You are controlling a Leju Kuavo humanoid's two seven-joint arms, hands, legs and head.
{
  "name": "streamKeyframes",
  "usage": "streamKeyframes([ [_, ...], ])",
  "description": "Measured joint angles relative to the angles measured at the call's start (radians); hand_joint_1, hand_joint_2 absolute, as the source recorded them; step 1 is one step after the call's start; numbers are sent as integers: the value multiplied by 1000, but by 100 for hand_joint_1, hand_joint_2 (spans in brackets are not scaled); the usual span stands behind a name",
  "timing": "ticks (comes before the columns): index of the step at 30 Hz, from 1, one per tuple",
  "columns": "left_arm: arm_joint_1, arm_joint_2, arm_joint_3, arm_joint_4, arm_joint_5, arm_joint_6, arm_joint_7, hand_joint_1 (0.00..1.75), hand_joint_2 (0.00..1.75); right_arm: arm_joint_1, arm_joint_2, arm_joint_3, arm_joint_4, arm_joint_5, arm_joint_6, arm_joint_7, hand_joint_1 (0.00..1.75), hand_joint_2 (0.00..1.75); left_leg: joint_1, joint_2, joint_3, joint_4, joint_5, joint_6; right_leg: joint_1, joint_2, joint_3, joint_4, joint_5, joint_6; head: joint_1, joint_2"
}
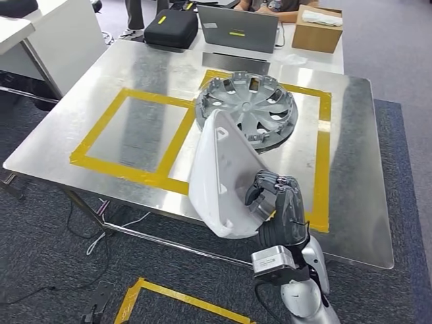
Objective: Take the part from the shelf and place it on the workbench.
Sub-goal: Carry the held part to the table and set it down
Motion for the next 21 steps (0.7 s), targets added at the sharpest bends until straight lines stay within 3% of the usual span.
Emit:
streamKeyframes([
  [1, -1, -1, -1, 0, 0, 0, 0, 0, 175, -2, 0, 2, 0, 0, 0, 0, 175, 175, 0, -11, -2, 2, 1, -5, -3, 19, 29, -59, 19, -2, 0, 0],
  [3, -1, -1, -2, 0, 0, 0, 1, 0, 175, -5, 0, 6, 1, 1, 1, 2, 175, 175, 3, -29, -11, 1, 8, -21, -2, 40, 51, -101, 22, -11, -1, 0],
  [5, 1, -1, -2, 0, 0, 0, 1, 0, 175, -9, 0, 10, 1, 2, 2, 3, 175, 175, 7, -40, -18, -1, 13, -35, 0, 25, 53, -106, 27, -25, -2, 0],
  [7, 2, 1, -2, 0, 0, 0, 2, 0, 175, -13, 2, 15, 1, 2, 4, 5, 175, 175, 5, -8, -33, 29, -9, -44, -2, 3, 56, -114, 34, -39, -7, 0],
  [9, -1, 1, -2, 0, 0, -1, 2, 0, 175, -15, 3, 19, 2, 2, 7, 7, 175, 175, 3, 40, -79, 136, -69, -51, 0, -24, 58, -117, 35, -48, -12, 0],
  [11, -2, 0, -3, 0, -1, -2, 4, 0, 175, -18, 3, 22, 6, 1, 12, 11, 175, 175, 5, 54, -129, 256, -117, -55, 3, -52, 57, -117, 34, -51, -14, 0],
  [12, -1, -1, -3, 0, -1, -3, 4, 0, 175, -21, 4, 23, 9, 1, 15, 14, 175, 175, 5, 55, -134, 275, -117, -55, 4, -64, 57, -117, 34, -52, -14, 0],
  [13, -1, -1, -4, 0, -1, -4, 5, 0, 175, -26, 4, 25, 12, -1, 18, 17, 175, 175, 5, 57, -120, 256, -99, -54, 5, -75, 57, -117, 34, -52, -14, 0],
  [14, -1, -1, -4, 0, -2, -4, 6, 0, 175, -32, 4, 26, 15, -3, 21, 21, 175, 175, 4, 64, -88, 199, -69, -51, 7, -85, 58, -116, 33, -51, -14, 0],
  [16, -4, 0, -7, 0, -5, -5, 7, 0, 175, -46, 6, 29, 22, -9, 25, 26, 175, 175, -3, 97, -15, 62, -21, -41, 12, -103, 60, -115, 29, -47, -14, 0],
  [17, -6, 0, -9, 0, -6, -6, 7, 0, 175, -53, 7, 29, 25, -12, 28, 28, 175, 175, -7, 111, 6, 19, -11, -35, 15, -111, 60, -114, 28, -43, -14, 0],
  [18, -7, 0, -12, 0, -8, -6, 8, 0, 175, -59, 7, 30, 28, -14, 30, 30, 175, 175, -11, 118, 13, 0, -12, -31, 18, -118, 59, -113, 27, -39, -15, 0],
  [20, -7, -1, -17, 0, -9, -8, 10, 0, 175, -73, 9, 31, 34, -18, 34, 33, 175, 175, -11, 105, 10, -4, -10, -22, 20, -133, 59, -114, 25, -30, -15, 0],
  [21, -7, -2, -19, 0, -10, -8, 11, 0, 175, -80, 11, 32, 37, -19, 35, 35, 175, 175, -9, 96, 10, -7, -7, -17, 18, -128, 56, -109, 18, -24, -15, 0],
])
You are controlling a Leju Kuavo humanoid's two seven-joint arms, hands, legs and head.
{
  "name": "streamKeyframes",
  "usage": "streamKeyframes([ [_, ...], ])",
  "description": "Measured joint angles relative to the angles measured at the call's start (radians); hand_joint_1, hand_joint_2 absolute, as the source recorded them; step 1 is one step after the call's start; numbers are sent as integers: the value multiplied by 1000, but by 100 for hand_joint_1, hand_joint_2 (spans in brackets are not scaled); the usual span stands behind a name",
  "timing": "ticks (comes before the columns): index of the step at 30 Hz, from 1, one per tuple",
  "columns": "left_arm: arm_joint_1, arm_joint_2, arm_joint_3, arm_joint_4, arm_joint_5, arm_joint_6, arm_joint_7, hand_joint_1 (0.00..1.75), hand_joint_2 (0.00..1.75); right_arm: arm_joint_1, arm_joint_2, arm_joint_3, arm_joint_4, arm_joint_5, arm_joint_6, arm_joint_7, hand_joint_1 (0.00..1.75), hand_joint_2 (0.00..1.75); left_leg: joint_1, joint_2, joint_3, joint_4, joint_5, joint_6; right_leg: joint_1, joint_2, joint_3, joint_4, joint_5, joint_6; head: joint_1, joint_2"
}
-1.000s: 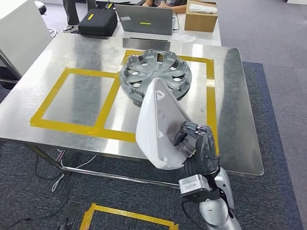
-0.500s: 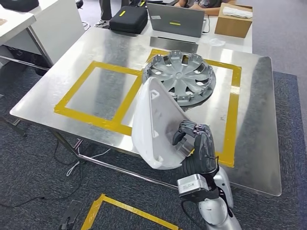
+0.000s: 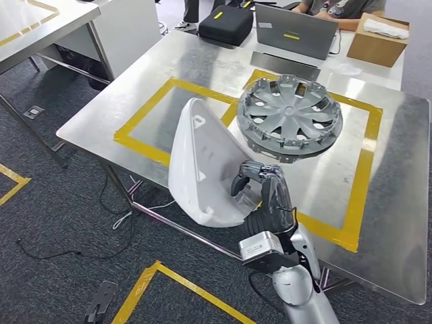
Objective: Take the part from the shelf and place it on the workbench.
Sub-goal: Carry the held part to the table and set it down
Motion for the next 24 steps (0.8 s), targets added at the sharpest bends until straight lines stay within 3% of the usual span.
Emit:
streamKeyframes([
  [2, -3, 0, -2, 0, -2, -1, 2, 0, 175, -13, 2, 1, 5, -2, 2, 3, 175, 175, 6, -16, 0, -6, 7, 12, -4, 41, -28, 59, -41, 11, 2, 0],
  [4, -6, 0, -3, 0, -3, -2, 3, 0, 175, -19, 2, 1, 13, -5, 4, 6, 175, 175, 8, -33, -4, -7, 9, 17, -9, 85, -91, 192, -104, 17, 4, 0],
  [5, -6, 0, -4, 0, -3, -3, 3, 0, 175, -19, 2, 1, 19, -6, 4, 8, 175, 175, 8, -43, -5, -7, 10, 18, -10, 92, -122, 253, -123, 19, 4, 0],
  [6, -6, 0, -5, 0, -3, -3, 4, 0, 175, -20, 2, 1, 25, -8, 5, 9, 175, 175, 8, -54, -6, -6, 11, 18, -10, 95, -141, 286, -124, 20, 4, 0],
  [7, -5, 0, -6, 0, -3, -4, 4, 0, 175, -22, 2, 0, 31, -8, 5, 10, 175, 175, 8, -66, -6, -6, 11, 18, -11, 97, -140, 278, -104, 20, 4, 0],
  [8, -6, 0, -7, 0, -3, -4, 5, 0, 175, -24, 2, 0, 36, -9, 5, 10, 175, 175, 8, -77, -5, -5, 11, 17, -12, 101, -121, 230, -68, 19, 4, 0],
  [10, -7, -1, -8, 0, -3, -4, 5, 0, 175, -32, 2, 0, 42, -11, 5, 11, 175, 175, 7, -97, -7, -1, 12, 12, -18, 133, -61, 90, 1, 15, 4, 0],
  [11, -8, -1, -9, 0, -3, -4, 5, 0, 175, -36, 2, 0, 45, -12, 5, 11, 175, 175, 7, -105, -11, 1, 13, 7, -20, 149, -38, 41, 17, 11, 4, 0],
  [13, -8, 0, -9, 0, -3, -4, 5, 0, 175, -40, 3, -1, 51, -16, 5, 12, 175, 175, 7, -115, -22, 7, 15, 1, -21, 166, -22, 5, 19, 7, 3, 0],
  [16, -6, 1, -9, 0, -3, -4, 5, 0, 175, -42, 3, -4, 58, -25, 4, 13, 175, 175, 10, -119, -24, 5, 20, 6, -18, 163, -21, 2, 21, 5, 3, 0],
  [24, -9, 0, -11, 0, -4, -5, 5, 0, 175, -52, 3, -10, 64, -28, 4, 16, 175, 175, 15, -119, -21, -4, 24, -9, -11, 162, -22, 6, 21, -5, 3, 0],
])
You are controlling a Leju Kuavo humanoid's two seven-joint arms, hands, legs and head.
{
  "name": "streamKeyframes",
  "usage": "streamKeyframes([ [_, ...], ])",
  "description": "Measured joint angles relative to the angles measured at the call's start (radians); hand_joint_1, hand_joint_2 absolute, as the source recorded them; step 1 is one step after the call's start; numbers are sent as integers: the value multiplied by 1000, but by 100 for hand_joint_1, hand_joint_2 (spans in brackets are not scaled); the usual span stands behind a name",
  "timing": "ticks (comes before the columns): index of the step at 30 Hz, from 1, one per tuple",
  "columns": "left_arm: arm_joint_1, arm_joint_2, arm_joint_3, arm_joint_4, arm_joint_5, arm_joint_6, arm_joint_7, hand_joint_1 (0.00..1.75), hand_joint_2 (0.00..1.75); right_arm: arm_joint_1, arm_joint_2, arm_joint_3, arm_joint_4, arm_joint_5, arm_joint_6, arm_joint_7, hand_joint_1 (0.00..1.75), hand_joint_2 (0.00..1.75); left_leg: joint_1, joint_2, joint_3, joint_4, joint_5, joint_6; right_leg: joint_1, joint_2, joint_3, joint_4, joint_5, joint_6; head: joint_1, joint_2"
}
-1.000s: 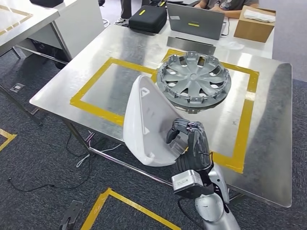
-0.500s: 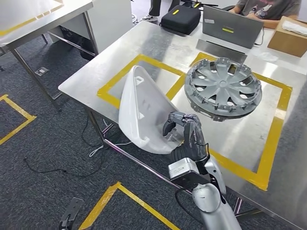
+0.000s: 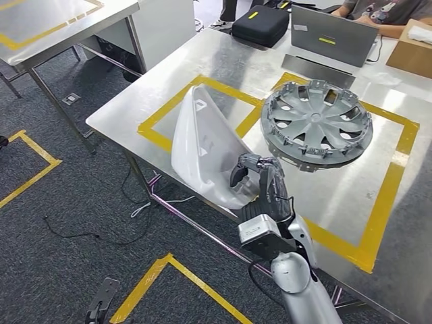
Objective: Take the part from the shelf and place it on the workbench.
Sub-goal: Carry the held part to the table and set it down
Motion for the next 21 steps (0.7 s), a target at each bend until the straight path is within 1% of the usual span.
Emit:
streamKeyframes([
  [2, 0, 0, -2, 0, 0, -2, 0, 0, 175, -5, 0, -1, 1, -1, 0, 1, 175, 175, 1, 0, 0, 0, -1, -6, -1, 0, 0, -1, 0, 0, 0, 0],
  [3, 0, 0, -4, 0, 0, -3, 0, 0, 175, -8, 0, -2, 2, -1, 1, 2, 175, 175, 0, 0, 0, 0, -2, -2, -3, 1, 1, -5, 1, 2, 0, 0],
  [4, -1, 0, -6, 0, -1, -4, 0, 0, 175, -11, 2, -3, 2, -2, 1, 4, 175, 175, -1, 1, 3, -6, -1, 5, -3, 1, 5, -13, 3, 6, -1, 0],
  [5, -2, -1, -9, 0, -2, -5, 0, 0, 175, -14, 3, -4, 3, -4, 2, 6, 175, 175, 0, 3, 12, -21, 4, 11, -3, -4, 6, -18, 4, 9, 0, 0],
  [6, -3, -2, -11, 0, -3, -6, 0, 0, 175, -18, 4, -5, 5, -5, 3, 8, 175, 175, 2, 5, 24, -40, 9, 18, -2, -14, 3, -12, -2, 13, 3, 0],
  [7, -4, -2, -13, 0, -4, -7, 0, 0, 175, -23, 5, -6, 6, -7, 3, 9, 175, 175, 5, 9, 36, -58, 15, 21, -1, -27, -9, 12, -18, 16, 5, 0],
  [8, -5, -2, -14, 0, -5, -7, 0, 0, 175, -27, 5, -6, 9, -8, 4, 10, 175, 175, 7, 12, 45, -70, 19, 23, -3, -40, -34, 60, -43, 19, 8, 0],
  [9, -5, -2, -15, 0, -5, -7, 0, 0, 175, -31, 5, -7, 11, -8, 4, 11, 175, 175, 8, 15, 48, -73, 18, 24, -5, -49, -69, 125, -74, 25, 10, 0],
  [10, -4, -2, -15, 0, -5, -7, 0, 0, 175, -32, 5, -8, 15, -8, 4, 12, 175, 175, 9, 18, 48, -73, 15, 22, -10, -52, -106, 190, -97, 32, 10, 0],
  [11, -4, -2, -15, 0, -5, -7, 0, 0, 175, -31, 5, -9, 18, -9, 4, 12, 175, 175, 11, 20, 49, -71, 12, 18, -14, -53, -134, 233, -105, 38, 10, 0],
  [12, -3, -3, -15, 0, -5, -7, 0, 0, 175, -31, 5, -11, 21, -9, 4, 13, 175, 175, 14, 21, 50, -68, 7, 13, -19, -54, -143, 240, -92, 46, 10, 0],
  [13, -3, -3, -15, 0, -5, -8, 0, 0, 175, -31, 5, -12, 24, -9, 4, 13, 175, 175, 19, 20, 51, -62, 1, 6, -25, -55, -129, 203, -60, 53, 10, 0],
  [14, -3, -3, -15, 0, -6, -8, 0, 0, 175, -32, 5, -13, 25, -9, 4, 13, 175, 175, 24, 20, 52, -51, -9, -2, -31, -55, -99, 137, -20, 62, 10, 0],
  [15, -4, -1, -16, 0, -6, -9, 0, 0, 175, -33, 5, -13, 28, -9, 4, 13, 175, 175, 27, 18, 51, -38, -20, -12, -34, -49, -69, 78, 3, 68, 12, 0],
  [16, -4, 0, -16, 0, -6, -9, 0, 0, 175, -34, 5, -13, 30, -9, 4, 13, 175, 175, 28, 17, 47, -24, -30, -22, -37, -44, -44, 34, 16, 66, 14, 0],
  [17, -4, 0, -16, 0, -6, -10, 0, 0, 175, -34, 5, -14, 31, -9, 5, 14, 175, 175, 27, 16, 45, -13, -38, -30, -37, -39, -31, 15, 14, 58, 14, 0],
  [18, -3, 1, -16, 0, -6, -10, 1, 0, 175, -34, 5, -16, 33, -9, 5, 15, 175, 175, 26, 14, 43, -8, -43, -36, -34, -35, -28, 18, 2, 46, 13, 0],
  [19, -3, 0, -16, 0, -7, -10, 1, 0, 175, -34, 5, -17, 33, -9, 5, 16, 175, 175, 27, 13, 44, -6, -47, -39, -34, -36, -26, 21, -1, 31, 10, 0],
  [20, -3, 0, -16, 0, -7, -10, 1, 0, 175, -35, 6, -19, 34, -8, 5, 16, 175, 175, 28, 15, 45, -6, -51, -41, -34, -38, -24, 23, -6, 23, 8, 0],
  [21, -3, -1, -17, 0, -7, -10, 1, 0, 175, -36, 6, -20, 34, -9, 5, 17, 175, 175, 28, 28, 42, 5, -56, -43, -33, -40, -17, 23, -10, 14, 6, 0],
])
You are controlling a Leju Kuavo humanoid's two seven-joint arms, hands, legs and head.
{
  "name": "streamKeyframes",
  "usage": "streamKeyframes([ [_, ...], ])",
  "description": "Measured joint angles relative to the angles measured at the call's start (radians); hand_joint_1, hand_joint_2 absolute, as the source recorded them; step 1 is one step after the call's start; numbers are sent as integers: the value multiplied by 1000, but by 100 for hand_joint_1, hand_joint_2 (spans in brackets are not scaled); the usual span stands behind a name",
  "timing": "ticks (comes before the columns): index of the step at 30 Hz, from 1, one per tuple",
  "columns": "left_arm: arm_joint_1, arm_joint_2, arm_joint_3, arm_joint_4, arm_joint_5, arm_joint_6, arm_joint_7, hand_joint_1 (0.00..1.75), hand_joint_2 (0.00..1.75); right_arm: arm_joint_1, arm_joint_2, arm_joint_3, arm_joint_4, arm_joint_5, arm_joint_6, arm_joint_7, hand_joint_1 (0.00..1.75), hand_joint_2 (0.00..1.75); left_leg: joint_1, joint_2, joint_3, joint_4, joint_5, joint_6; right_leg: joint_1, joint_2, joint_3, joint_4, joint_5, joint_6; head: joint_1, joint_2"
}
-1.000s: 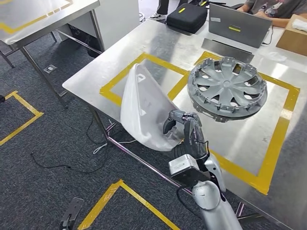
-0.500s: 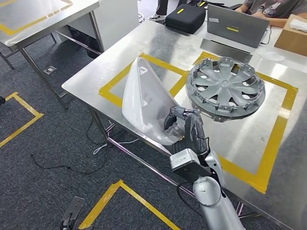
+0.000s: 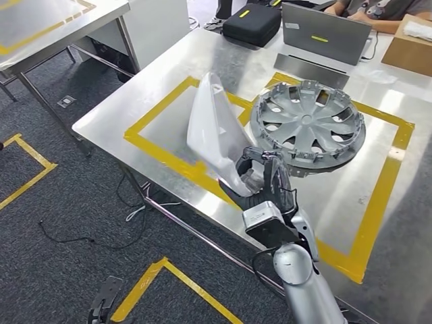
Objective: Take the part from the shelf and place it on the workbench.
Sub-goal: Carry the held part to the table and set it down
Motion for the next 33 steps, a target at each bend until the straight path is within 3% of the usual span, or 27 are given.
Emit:
streamKeyframes([
  [2, -3, -2, -1, 0, 0, 0, 0, 0, 175, -2, 1, -1, 0, 0, 0, 0, 175, 175, -3, 34, -41, 86, -27, -2, 2, -9, 21, -3, -12, -15, -3, 0],
  [4, -3, -2, -3, 0, 0, 0, 0, 0, 175, -2, 1, -2, 1, 0, 0, 1, 175, 175, -7, 54, -126, 232, -60, 2, 7, -19, 45, -4, -31, -22, -5, 0],
  [5, -2, -2, -4, 0, 0, 0, 0, 0, 175, -2, 1, -3, 3, 0, 0, 1, 175, 175, -9, 55, -166, 285, -62, 6, 10, -23, 57, -4, -42, -23, -5, 0],
  [6, -1, -2, -5, 0, 0, 0, 0, 0, 175, -2, 1, -3, 4, 0, 0, 1, 175, 175, -12, 55, -190, 301, -45, 12, 11, -25, 71, -4, -54, -23, -5, 0],
  [7, 0, -2, -5, 0, 0, 0, 0, 0, 175, -2, 1, -3, 5, 0, 0, 1, 175, 175, -16, 55, -196, 279, -7, 19, 12, -26, 87, -5, -66, -22, -6, 0],
  [8, 1, -1, -5, 0, 0, 0, 0, 0, 175, -2, 1, -4, 6, 0, 0, 1, 175, 175, -22, 56, -186, 222, 45, 29, 13, -28, 105, -6, -79, -21, -6, 0],
  [10, 3, 0, -6, 0, 0, 0, 0, 0, 175, -2, 1, -4, 8, 0, 0, 2, 175, 175, -37, 60, -155, 124, 114, 48, 13, -30, 132, -18, -100, -15, -6, 0],
  [11, 4, 1, -6, 0, 0, 0, 0, 0, 175, -2, 1, -4, 10, 0, 0, 2, 175, 175, -44, 63, -142, 96, 121, 57, 13, -32, 142, -27, -105, -9, -8, 0],
  [14, 4, 2, -6, 0, 0, 0, 2, 0, 175, -3, 2, -6, 12, 1, 0, 4, 175, 175, -51, 66, -104, 48, 87, 79, 14, -39, 165, -49, -95, 11, -15, 0],
  [15, 4, 2, -6, 0, 0, 0, 2, 0, 175, -5, 3, -7, 12, 1, 0, 4, 175, 175, -49, 65, -84, 22, 76, 84, 15, -39, 157, -32, -86, 14, -15, 0],
  [17, 4, 1, -7, -1, 0, 0, 1, 0, 175, -7, 3, -7, 14, 1, -1, 3, 175, 175, -45, 60, -41, -26, 59, 89, 19, -31, 96, 62, -83, 9, -12, 0],
  [19, 7, -1, -7, 0, 0, 0, 2, 0, 175, -5, 2, -8, 19, 1, -1, 4, 175, 175, -47, 52, -14, -41, 46, 90, 28, -20, 1, 183, -120, -2, -10, 0],
  [21, 10, -1, -7, 0, -1, 0, 2, 0, 175, -3, 2, -10, 26, 1, 0, 6, 175, 175, -49, 45, 16, -44, 23, 89, 35, -14, -77, 232, -156, -7, -9, 0],
  [22, 11, -1, -7, 0, -1, 0, 2, 0, 175, -3, 2, -10, 29, 0, 0, 6, 175, 175, -51, 42, 33, -44, 10, 88, 37, -13, -98, 214, -145, -8, -9, 0],
  [23, 11, 0, -8, 0, -1, 0, 2, 0, 175, -3, 2, -11, 31, 0, 0, 7, 175, 175, -52, 40, 54, -44, -5, 87, 38, -13, -105, 171, -106, -7, -9, 0],
  [25, 11, -1, -9, 0, -2, -1, 3, 0, 175, -4, 2, -12, 37, 0, 2, 10, 175, 175, -54, 37, 93, -42, -36, 81, 38, -14, -100, 55, 18, -5, -11, 0],
  [26, 10, -1, -10, 0, -3, -1, 4, 0, 175, -6, 2, -13, 40, -1, 4, 12, 175, 175, -55, 36, 105, -40, -50, 76, 41, -14, -93, 15, 62, -9, -12, 0],
  [27, 8, -1, -12, 0, -4, -2, 5, 0, 175, -8, 2, -14, 44, -1, 5, 15, 175, 175, -54, 36, 112, -40, -61, 70, 44, -14, -88, -7, 87, -16, -12, 0],
  [29, 4, -2, -15, 0, -4, -2, 6, 0, 175, -17, 3, -16, 48, -4, 8, 18, 175, 175, -54, 36, 120, -39, -71, 60, 47, -13, -73, -14, 80, -33, -12, 0],
  [31, 0, -3, -19, -1, -5, -2, 7, 0, 175, -26, 5, -20, 49, -7, 8, 19, 175, 175, -55, 39, 108, 1, -72, 52, 41, -14, -50, -23, 68, -42, -16, 0],
  [33, -5, -4, -23, -1, -8, -2, 7, 0, 175, -33, 6, -22, 54, -10, 10, 23, 175, 175, -50, 46, 41, 118, -91, 39, 36, -16, -21, -29, 50, -46, -21, 0],
])
